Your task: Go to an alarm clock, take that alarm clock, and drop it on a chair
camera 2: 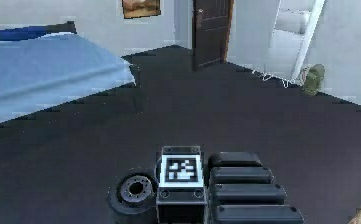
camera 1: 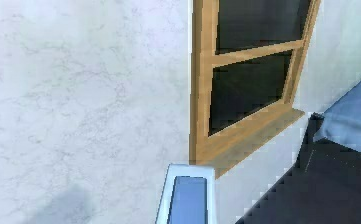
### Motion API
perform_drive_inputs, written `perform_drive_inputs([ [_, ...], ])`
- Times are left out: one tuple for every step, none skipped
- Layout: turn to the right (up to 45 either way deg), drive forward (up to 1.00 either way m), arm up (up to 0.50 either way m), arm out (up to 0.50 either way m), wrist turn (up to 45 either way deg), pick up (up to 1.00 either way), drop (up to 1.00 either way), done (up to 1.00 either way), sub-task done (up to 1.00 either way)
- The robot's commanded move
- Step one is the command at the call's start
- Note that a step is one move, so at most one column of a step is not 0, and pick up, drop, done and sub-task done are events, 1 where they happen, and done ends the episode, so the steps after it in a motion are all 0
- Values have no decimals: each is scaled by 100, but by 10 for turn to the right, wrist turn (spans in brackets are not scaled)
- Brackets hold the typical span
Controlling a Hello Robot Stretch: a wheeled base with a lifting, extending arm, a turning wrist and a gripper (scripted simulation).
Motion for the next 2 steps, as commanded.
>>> perform_drive_inputs([
  [210, 0, 0, 0, 0, 0, 0, 0, 0],
  [30, 0, 0, 0, 0, 0, 0, 0, 0],
])
